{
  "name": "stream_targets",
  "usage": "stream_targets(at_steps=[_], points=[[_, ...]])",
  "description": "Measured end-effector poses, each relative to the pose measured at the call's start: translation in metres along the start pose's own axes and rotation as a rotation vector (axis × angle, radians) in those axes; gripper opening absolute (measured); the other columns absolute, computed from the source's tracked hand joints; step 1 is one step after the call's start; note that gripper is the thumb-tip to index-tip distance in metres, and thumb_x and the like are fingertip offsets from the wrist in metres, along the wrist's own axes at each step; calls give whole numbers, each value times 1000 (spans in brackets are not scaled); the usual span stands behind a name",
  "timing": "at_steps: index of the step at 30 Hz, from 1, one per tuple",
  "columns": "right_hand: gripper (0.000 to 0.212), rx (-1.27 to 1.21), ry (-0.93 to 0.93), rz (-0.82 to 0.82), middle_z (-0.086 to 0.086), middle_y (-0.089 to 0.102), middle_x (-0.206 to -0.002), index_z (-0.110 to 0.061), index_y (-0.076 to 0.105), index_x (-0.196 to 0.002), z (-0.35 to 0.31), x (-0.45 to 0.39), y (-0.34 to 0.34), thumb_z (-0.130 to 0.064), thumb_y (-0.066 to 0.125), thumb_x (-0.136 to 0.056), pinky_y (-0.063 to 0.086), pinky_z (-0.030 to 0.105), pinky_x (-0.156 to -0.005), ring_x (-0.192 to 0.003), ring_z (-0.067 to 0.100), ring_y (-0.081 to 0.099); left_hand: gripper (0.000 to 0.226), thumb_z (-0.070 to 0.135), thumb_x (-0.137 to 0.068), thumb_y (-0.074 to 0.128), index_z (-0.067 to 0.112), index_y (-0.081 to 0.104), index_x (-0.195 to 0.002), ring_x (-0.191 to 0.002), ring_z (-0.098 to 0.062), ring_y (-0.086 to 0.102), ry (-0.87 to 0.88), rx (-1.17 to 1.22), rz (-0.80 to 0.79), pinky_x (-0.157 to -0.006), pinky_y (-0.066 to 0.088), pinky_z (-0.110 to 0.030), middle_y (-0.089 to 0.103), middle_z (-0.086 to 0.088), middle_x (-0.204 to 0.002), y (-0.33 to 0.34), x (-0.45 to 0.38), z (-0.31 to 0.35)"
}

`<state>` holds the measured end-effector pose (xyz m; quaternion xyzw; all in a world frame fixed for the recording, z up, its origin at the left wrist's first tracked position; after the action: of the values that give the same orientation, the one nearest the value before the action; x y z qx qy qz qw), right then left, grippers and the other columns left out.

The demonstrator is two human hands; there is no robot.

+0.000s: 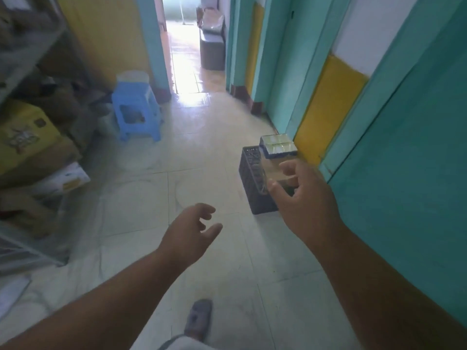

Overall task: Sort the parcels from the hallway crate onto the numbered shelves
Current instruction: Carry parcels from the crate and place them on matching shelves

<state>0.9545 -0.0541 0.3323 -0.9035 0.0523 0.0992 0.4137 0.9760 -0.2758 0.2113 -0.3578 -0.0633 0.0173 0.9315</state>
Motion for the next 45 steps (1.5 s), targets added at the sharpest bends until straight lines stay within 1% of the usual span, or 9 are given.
stream_targets(at_steps=[7, 11, 21, 24, 28, 32, 34, 42, 45], points=[[35, 105, 196, 112, -5, 57, -120, -23, 56, -125, 67, -124, -32, -35, 64, -93, 29, 2, -67, -105, 11, 54, 32, 41, -87, 71, 34, 60, -116, -83, -1, 62, 115, -52, -159, -77, 55, -30, 62, 13, -107, 33, -180, 65], [34, 162, 234, 168, -6, 58, -110, -19, 59, -120, 128, -191, -41, -32, 67, -90, 35, 1, -61, -94, 8, 53, 29, 41, -89, 70, 34, 58, -114, -85, 0, 61, 167, -62, -245, -78, 57, -33, 61, 13, -107, 94, -275, 107], [33, 162, 248, 47, -8, 54, -110, -23, 56, -121, 232, -404, -12, -38, 62, -92, 35, 9, -67, -99, 9, 54, 29, 40, -89, 70, 38, 56, -114, -87, -1, 60, 64, -138, -318, -74, 57, -29, 60, 13, -108, 152, -470, 136], [33, 152, 304, 4, -8, 54, -112, -25, 55, -122, 260, -455, 21, -39, 62, -93, 41, 17, -71, -101, 8, 53, 33, 40, -90, 69, 33, 57, -120, -86, -1, 60, 54, -184, -368, -76, 57, -30, 61, 10, -110, 172, -531, 124], [31, 132, 423, -15, -7, 56, -112, -23, 56, -120, 310, -497, 76, -36, 63, -93, 36, 8, -69, -101, 8, 53, 39, 38, -91, 69, 28, 55, -126, -90, -8, 60, 28, -242, -518, -65, 53, -22, 60, 7, -112, 218, -616, 95], [32, 125, 548, -80, -4, 56, -110, -21, 57, -120, 372, -520, 134, -33, 65, -92, 33, 5, -68, -99, 10, 53, 44, 40, -89, 70, 24, 57, -128, -91, -14, 63, -97, -272, -582, -77, 57, -33, 61, 6, -109, 267, -684, 46], [33, 121, 621, -122, -3, 55, -113, -20, 56, -121, 411, -524, 165, -32, 65, -92, 34, 7, -68, -101, 11, 54, 43, 41, -89, 71, 24, 58, -127, -93, -17, 64, -171, -261, -619, -83, 57, -37, 63, 6, -107, 302, -703, 19], [37, 182, 779, -266, 1, 49, -126, -21, 54, -123, 581, -529, 304, -36, 65, -91, 40, 21, -64, -96, 13, 54, 45, 43, -90, 69, 22, 56, -129, -85, -14, 66, -408, -213, -705, -57, 48, -24, 68, 2, -111, 445, -746, -87], [42, 243, 815, -315, 4, 46, -132, -20, 53, -126, 640, -524, 339, -37, 66, -91, 42, 28, -75, -105, 20, 54, 55, 39, -87, 73, 18, 52, -133, -85, -18, 71, -613, -74, -695, -67, 59, -34, 70, -2, -107, 482, -747, -125]])
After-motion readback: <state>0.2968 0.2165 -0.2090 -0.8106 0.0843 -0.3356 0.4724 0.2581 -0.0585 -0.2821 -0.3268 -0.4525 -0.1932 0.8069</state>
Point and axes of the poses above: each hand's wrist, its own x-axis away from the middle knuckle, its own y-axis out of the palm, z = x × y, the point moved 6 cm from there along -x, towards the middle knuckle
